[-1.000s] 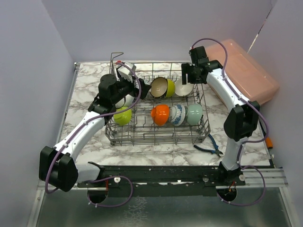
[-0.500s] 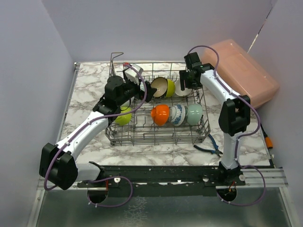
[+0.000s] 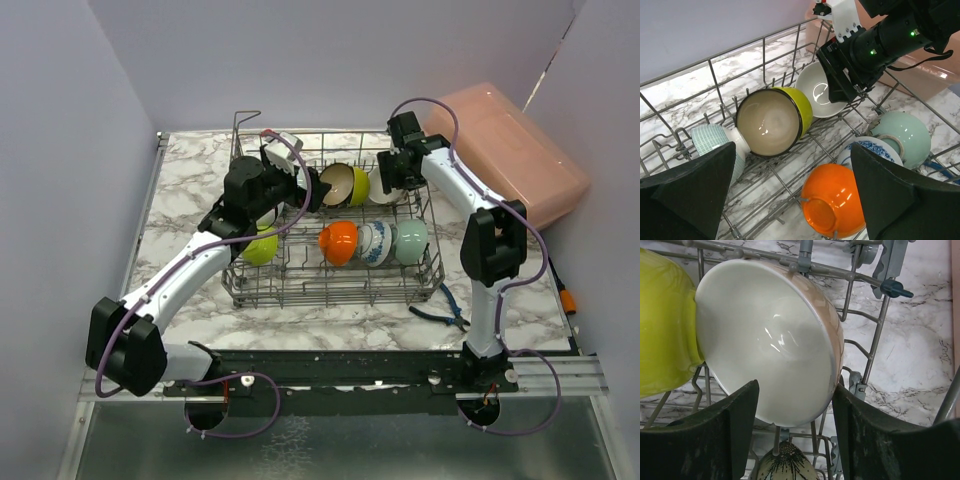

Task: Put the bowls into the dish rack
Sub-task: Adjust the bowl in the dish rack.

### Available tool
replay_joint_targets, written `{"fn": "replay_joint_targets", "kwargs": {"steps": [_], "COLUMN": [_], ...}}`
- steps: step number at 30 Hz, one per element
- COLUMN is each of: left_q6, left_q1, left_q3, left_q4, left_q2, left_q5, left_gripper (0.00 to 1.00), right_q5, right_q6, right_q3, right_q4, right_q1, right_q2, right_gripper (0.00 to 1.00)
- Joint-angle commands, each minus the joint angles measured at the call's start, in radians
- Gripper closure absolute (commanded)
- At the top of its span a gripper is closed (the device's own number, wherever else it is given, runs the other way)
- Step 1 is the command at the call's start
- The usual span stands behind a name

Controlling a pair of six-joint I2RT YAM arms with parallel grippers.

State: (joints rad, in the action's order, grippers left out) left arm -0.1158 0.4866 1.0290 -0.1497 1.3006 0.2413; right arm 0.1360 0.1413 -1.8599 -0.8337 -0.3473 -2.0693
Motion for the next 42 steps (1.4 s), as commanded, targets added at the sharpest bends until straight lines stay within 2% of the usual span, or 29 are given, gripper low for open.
{"fn": "replay_joint_targets", "kwargs": {"steps": [1, 12, 24, 32, 42], "left_q6": [-0.018, -0.018, -0.022, -0.020, -0.024], "left_q1": [0.007, 0.010, 0.010, 0.010, 0.010], "left_q3": [0.051, 0.058, 0.076, 0.074, 0.069], "left_q4": [0.035, 0.046, 0.066, 0.070, 0.070], "left_q2": [0.032, 0.057, 0.081, 0.074, 0.069], "left_q5": [-0.027, -0.031, -0.041, -0.045, -0.043], "left_gripper": [0.04, 0.05, 0.05, 0.05, 0.04], "right_q5": [-0.099, -0.156, -0.210, -0.351, -0.457], "right_q6": [-0.018, -0.040, -0.039, -0.060, -0.043], "right_q3": [-0.025, -0.001, 0.016, 0.010, -0.008], "right_q4": [0.044, 0.086, 0.123, 0.148, 0.139], "right_q1": [-0.043, -0.068, -0.071, -0.071, -0.072], "right_q2": [0.040, 0.092, 0.041, -0.006, -0.056], "right_gripper": [0.37, 0.31, 0.37, 0.36, 0.36]}}
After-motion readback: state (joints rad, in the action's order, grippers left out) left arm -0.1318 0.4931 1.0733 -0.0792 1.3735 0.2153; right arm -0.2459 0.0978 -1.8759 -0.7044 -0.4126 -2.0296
